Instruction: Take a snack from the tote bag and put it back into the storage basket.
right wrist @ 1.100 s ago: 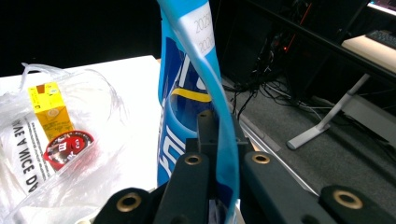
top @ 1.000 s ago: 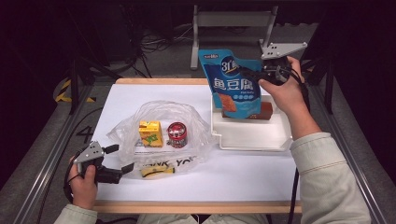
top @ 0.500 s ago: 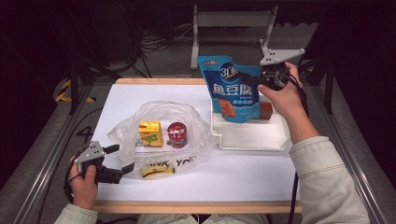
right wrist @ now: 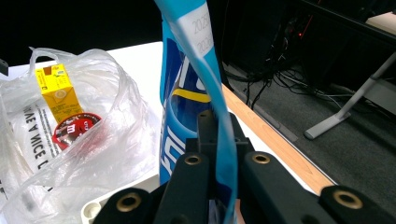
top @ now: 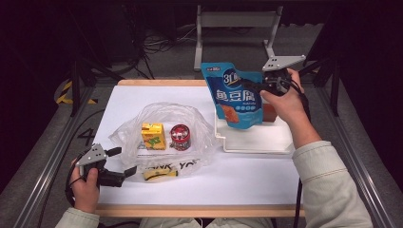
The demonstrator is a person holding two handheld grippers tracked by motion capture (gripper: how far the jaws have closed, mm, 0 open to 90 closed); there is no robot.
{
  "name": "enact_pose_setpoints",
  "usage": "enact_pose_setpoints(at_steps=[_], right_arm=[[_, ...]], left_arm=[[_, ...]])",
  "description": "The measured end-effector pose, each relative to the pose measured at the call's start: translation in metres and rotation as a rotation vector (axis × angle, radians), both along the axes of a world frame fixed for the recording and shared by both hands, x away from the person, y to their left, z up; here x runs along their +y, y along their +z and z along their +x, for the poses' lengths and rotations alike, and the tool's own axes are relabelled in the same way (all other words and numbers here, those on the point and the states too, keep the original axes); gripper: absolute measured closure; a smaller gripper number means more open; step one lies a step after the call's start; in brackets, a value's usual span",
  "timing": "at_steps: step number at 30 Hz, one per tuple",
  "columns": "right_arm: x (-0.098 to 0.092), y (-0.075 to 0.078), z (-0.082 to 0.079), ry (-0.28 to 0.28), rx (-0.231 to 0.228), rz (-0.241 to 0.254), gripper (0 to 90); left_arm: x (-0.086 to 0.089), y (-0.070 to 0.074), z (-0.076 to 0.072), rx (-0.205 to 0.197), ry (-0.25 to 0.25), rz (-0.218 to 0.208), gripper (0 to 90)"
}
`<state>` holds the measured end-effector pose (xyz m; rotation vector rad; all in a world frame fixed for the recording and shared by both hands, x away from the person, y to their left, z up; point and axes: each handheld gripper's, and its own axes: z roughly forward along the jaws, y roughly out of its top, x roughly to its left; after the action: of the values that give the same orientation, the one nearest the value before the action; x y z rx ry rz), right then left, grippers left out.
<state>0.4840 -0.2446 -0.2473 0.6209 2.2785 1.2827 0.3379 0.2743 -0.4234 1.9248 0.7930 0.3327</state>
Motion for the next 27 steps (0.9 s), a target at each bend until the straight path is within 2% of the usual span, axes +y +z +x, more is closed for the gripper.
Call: enact_pose_setpoints(at_steps=[12,27], right_arm=[[-0.003,-0.017,0.006,0.001,0.017,0.0,90.0],[-0.011,-0.032,0.011,-0.01,0.033,0.016,90.0]], left_arm=[[0.0,-0.001,0.001,0.001,-0.003,0.003,3.3],[-0.001,-0.001,0.0,0.012,0.0,-0.003,3.3]])
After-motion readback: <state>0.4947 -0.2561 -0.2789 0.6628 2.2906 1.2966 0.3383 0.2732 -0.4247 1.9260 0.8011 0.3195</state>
